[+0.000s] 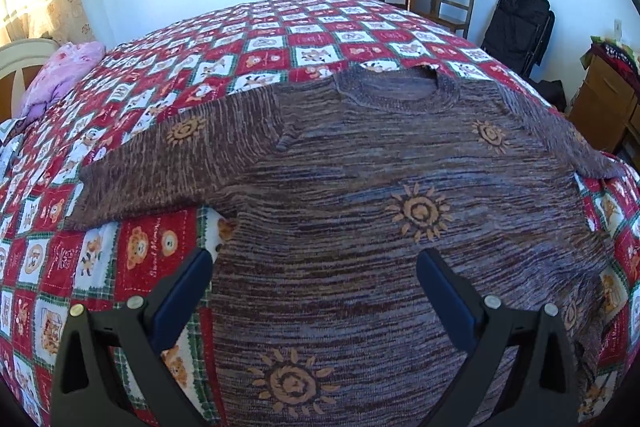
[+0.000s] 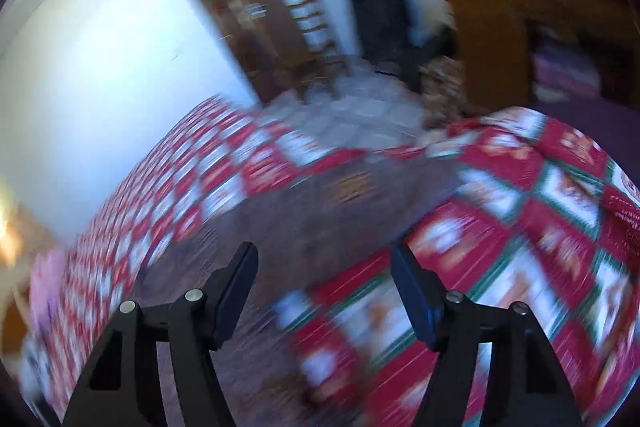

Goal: Fold small clothes
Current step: 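Grasp the sweater's sleeve cuff with the right gripper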

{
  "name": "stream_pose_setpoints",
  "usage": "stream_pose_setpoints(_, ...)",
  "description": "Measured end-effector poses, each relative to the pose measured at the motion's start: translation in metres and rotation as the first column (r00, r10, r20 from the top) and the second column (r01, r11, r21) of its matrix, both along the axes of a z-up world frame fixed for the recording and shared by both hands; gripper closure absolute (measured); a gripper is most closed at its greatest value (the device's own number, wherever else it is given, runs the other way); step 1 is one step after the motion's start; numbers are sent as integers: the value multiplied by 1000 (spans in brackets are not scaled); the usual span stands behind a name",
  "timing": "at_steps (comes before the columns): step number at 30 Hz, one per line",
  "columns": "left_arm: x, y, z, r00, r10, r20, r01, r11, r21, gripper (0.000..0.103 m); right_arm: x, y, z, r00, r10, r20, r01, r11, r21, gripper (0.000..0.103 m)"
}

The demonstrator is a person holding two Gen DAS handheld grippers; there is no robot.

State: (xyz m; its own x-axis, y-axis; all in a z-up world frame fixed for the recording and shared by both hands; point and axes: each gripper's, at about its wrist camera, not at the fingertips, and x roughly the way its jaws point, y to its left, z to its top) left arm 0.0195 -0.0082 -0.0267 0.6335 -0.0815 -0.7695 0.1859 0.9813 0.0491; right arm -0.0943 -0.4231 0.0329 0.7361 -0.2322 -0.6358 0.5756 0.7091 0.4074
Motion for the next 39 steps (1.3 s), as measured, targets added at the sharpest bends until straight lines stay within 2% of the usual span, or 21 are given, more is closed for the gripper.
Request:
stream_pose_setpoints(1, 1, -1, -1, 1000, -1, -4, 1, 1000, 5, 0, 0, -26, -6, 999, -34, -12, 34, 999, 28, 35)
stream_pose_setpoints(3, 5, -5, -4, 1000, -7, -14, 8, 1000, 9, 0, 0, -76, -24, 992, -114, -60, 119, 989, 88, 48)
stream_pose_setpoints(4, 7, -6, -5, 1000, -9, -19, 9, 1000, 11, 0, 1, -96, -33, 988, -138, -68, 145, 982, 124, 48)
stream_pose_setpoints(6, 10, -9, -7, 1000, -13, -29, 13, 1000, 16, 0, 6, -114, -44, 982, -160, -99, 173, 975, 137, 48)
stream_pose_setpoints(11, 18, -18, -12, 999, -32, -39, 33, 999, 33, 0, 39, -123, -62, 974, -128, -188, 148, 984, 99, 48)
stream_pose_setpoints(14, 21, -20, -16, 998, -35, -53, 36, 999, 31, 0, 56, -117, -64, 960, -128, -249, 127, 992, -18, 51)
stream_pose_setpoints(16, 23, -20, -18, 998, -34, -58, 36, 999, 32, 0, 62, -111, -65, 944, -128, -303, 99, 989, -112, 70)
stream_pose_setpoints(17, 23, -19, -18, 998, -34, -59, 36, 999, 32, 0, 67, -109, -66, 929, -131, -345, 81, 984, -157, 87)
stream_pose_setpoints(18, 24, -18, -18, 998, -33, -58, 34, 999, 30, 0, 67, -109, -66, 927, -135, -350, 76, 981, -178, 89)
stream_pose_setpoints(22, 25, -11, -15, 999, -19, -51, 20, 1000, 15, 0, 64, -111, -59, 938, -137, -319, 88, 983, -164, 94)
stream_pose_setpoints(26, 25, 0, -8, 1000, -2, -30, 2, 1000, -5, 0, 71, -70, -23, 964, -86, -252, 24, 971, -239, 95)
stream_pose_setpoints(29, 24, 11, -3, 1000, 20, -15, -21, 1000, -22, 0, 87, -7, 13, 980, 64, -189, -117, 952, -282, 95)
stream_pose_setpoints(32, 25, 22, 0, 999, 44, -8, -45, 998, -41, 0, 101, 63, 38, 961, 243, -131, -272, 917, -291, 95)
stream_pose_setpoints(34, 24, 28, 2, 998, 58, -4, -58, 997, -54, 0, 115, 128, 42, 912, 395, -113, -410, 867, -281, 95)
stream_pose_setpoints(35, 23, 32, 4, 998, 65, -2, -65, 996, -60, 0, 116, 149, 41, 892, 438, -108, -450, 849, -278, 95)
stream_pose_setpoints(36, 22, 37, 5, 997, 73, 3, -72, 995, -64, 0, 120, 183, 34, 855, 509, -100, -516, 816, -261, 95)
stream_pose_setpoints(39, 20, 52, 9, 995, 94, 18, -93, 994, -61, 0, 129, 248, 2, 780, 618, -94, -623, 756, -201, 95)
